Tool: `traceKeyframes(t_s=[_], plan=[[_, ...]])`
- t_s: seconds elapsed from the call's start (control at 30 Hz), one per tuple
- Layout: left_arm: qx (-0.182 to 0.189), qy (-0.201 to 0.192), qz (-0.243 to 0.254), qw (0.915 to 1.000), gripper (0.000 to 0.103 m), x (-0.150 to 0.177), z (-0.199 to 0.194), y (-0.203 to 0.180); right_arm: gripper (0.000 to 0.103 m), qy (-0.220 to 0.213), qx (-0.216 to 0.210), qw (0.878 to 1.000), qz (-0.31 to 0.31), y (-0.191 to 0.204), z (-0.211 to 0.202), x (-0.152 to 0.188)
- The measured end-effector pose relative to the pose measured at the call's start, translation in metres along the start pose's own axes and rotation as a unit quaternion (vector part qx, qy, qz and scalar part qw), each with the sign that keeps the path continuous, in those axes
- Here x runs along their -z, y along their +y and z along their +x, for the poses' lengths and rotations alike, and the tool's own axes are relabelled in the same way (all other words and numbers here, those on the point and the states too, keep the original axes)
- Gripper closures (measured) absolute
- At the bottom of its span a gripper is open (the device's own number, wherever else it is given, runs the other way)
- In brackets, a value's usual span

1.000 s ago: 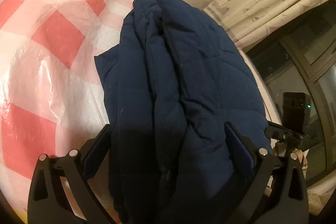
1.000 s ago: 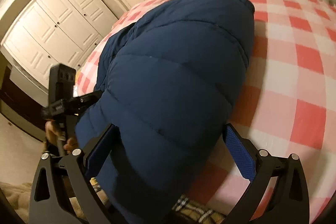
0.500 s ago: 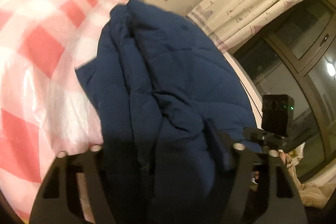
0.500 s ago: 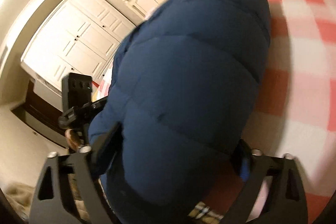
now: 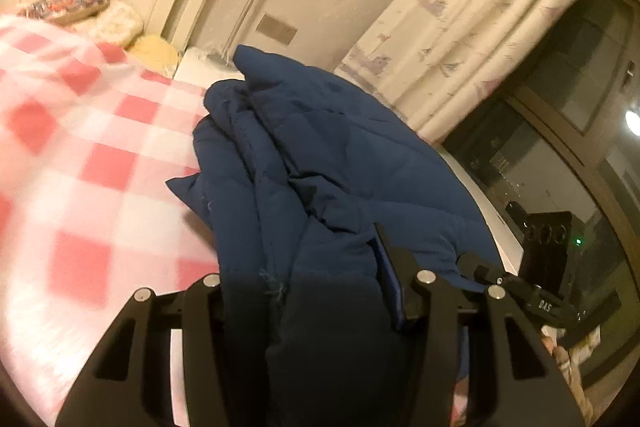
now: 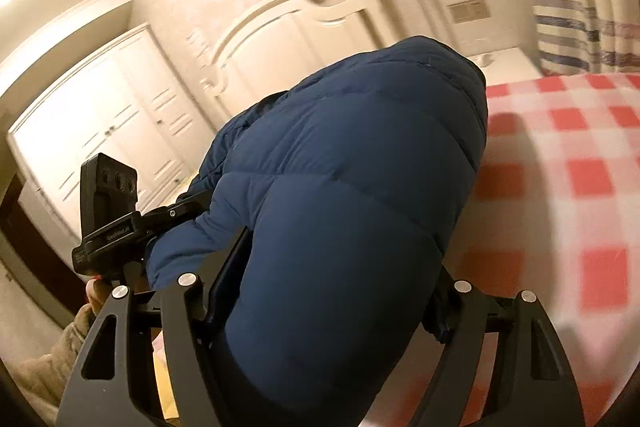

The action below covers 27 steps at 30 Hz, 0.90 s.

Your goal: Fold large clothes

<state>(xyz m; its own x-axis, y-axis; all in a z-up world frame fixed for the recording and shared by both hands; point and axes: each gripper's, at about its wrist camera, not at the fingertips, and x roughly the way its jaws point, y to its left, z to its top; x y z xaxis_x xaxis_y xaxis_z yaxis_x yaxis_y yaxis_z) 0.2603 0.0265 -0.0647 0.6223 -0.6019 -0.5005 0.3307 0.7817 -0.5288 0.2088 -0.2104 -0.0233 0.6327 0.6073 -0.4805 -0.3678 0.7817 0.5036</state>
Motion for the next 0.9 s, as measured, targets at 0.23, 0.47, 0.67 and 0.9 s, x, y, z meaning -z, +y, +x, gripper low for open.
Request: traceKeyframes(t_s=[0.23, 0.47, 0.67, 0.9], plan=[[-0.036, 0.015, -0.03, 0.9988, 0.038, 0.018, 0.069, 0.013, 0.023, 0.031, 0.039, 0.996, 0.074, -0.083, 0.028, 0.011], [-0.051, 0.01, -0.024, 0.9984, 0.035, 0.02, 0.066, 0.011, 0.012, -0.086, 0.183, 0.979, -0.026, 0.008, -0.014, 0.003], [-0.094, 0.005, -0.015, 0.9954, 0.02, 0.023, 0.058, 0.001, 0.007, 0.009, 0.27, 0.943, -0.193, 0.057, 0.055, 0.047], [-0.188, -0.121, 0.101, 0.9693, 0.004, -0.01, 0.002, -0.076, 0.006, 0.026, 0.269, 0.944, -0.19, 0.055, 0.064, 0.045]])
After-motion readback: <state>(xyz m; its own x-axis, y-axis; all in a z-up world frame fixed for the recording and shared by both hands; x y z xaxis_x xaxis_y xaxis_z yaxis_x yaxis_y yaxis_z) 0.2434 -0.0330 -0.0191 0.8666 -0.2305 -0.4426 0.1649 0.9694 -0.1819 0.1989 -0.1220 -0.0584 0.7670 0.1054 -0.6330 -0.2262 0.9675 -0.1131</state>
